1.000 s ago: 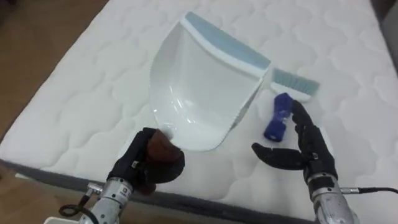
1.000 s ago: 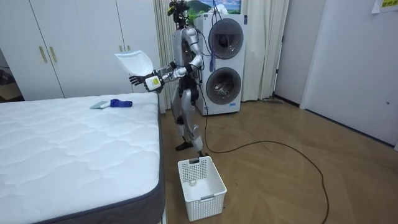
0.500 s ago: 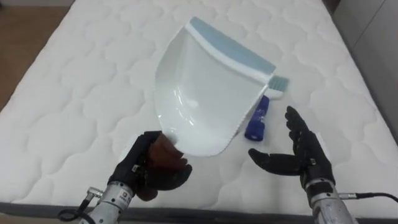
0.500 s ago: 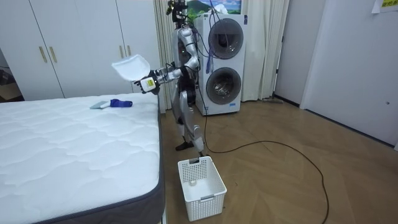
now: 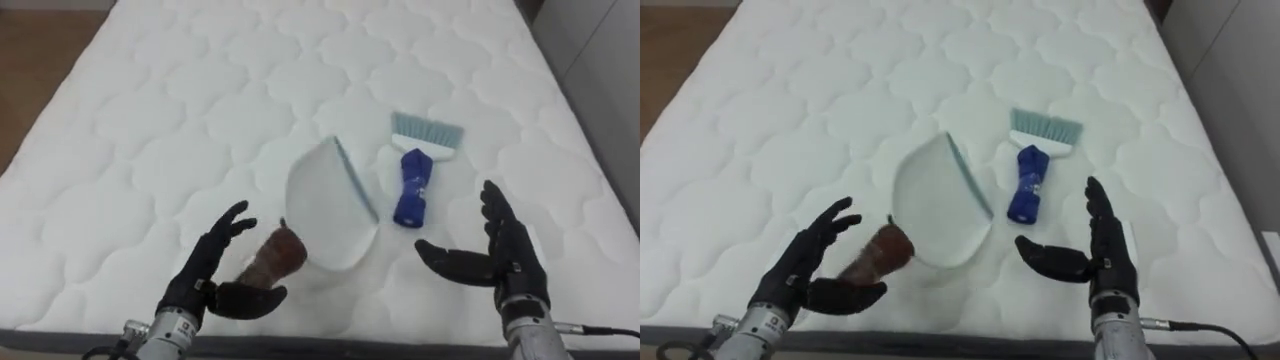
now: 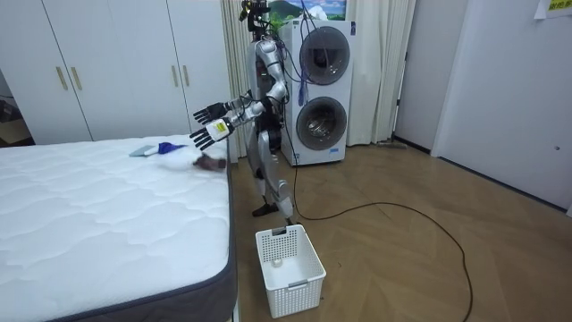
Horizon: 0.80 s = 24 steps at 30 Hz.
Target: Clean bed
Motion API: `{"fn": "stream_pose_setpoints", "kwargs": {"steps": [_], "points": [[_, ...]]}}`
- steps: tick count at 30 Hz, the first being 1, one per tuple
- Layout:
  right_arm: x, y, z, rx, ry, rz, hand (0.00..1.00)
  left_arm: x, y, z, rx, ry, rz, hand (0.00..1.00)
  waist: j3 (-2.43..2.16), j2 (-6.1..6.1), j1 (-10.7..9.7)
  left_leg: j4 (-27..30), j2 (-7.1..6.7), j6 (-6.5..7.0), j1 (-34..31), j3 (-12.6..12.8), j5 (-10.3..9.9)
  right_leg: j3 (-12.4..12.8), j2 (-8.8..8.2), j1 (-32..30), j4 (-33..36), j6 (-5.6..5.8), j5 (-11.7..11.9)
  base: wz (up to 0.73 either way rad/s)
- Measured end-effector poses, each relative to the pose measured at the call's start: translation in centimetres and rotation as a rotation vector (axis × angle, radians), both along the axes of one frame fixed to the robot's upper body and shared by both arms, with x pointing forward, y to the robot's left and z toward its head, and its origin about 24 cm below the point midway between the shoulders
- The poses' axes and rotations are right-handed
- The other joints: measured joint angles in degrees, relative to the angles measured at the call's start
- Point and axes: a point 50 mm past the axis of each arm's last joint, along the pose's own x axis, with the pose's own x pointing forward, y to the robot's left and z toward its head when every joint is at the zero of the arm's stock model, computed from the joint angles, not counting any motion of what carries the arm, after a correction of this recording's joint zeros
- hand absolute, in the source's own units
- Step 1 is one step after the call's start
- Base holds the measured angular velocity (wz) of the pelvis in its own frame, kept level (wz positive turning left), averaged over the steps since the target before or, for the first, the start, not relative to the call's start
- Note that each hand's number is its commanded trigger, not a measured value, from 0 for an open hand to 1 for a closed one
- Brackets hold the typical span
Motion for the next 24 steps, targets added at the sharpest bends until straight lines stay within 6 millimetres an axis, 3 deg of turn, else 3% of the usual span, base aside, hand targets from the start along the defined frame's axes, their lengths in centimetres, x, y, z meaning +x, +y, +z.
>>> {"fn": "stream_pose_setpoints", "kwargs": {"steps": [8, 15, 18, 24], "points": [[-1.3, -0.6, -1.3, -0.017, 0.075, -0.061, 0.00, -2.4, 1.4, -3.3, -0.039, 0.161, 0.141, 0.00, 0.16, 0.53, 0.1, -0.4, -0.03, 0.00, 1.0, 0.0, 0.0, -0.1, 0.04, 1.0, -0.4, 0.07, 0.1, 0.00], [-3.2, -2.1, -3.4, 0.005, 0.186, -0.193, 0.00, -4.1, 3.0, -4.8, -0.074, 0.226, 0.330, 0.00, 0.18, 0.21, 0.3, -0.5, -0.03, 0.00, 2.0, -0.1, 0.0, 0.0, 0.02, 2.0, -1.0, 0.14, 0.0, 0.01], [-4.5, -3.7, -4.0, 0.002, 0.223, -0.308, 0.00, -5.0, 4.3, -5.0, -0.069, 0.231, 0.434, 0.00, 0.14, -0.15, 0.8, -0.5, 0.00, 0.00, 2.0, -0.1, 0.0, 0.0, 0.07, 2.3, -1.0, 0.13, 0.0, 0.00], [-9.9, -7.0, -6.3, -0.024, 0.395, -0.594, 0.00, -8.6, 7.0, -6.2, 0.007, 0.300, 0.639, 0.00, -0.12, -0.83, 0.9, -0.6, 0.07, -0.35, 3.1, -0.7, -0.3, -0.7, -0.04, 4.0, -2.6, 0.21, -0.1, 0.08]]}}
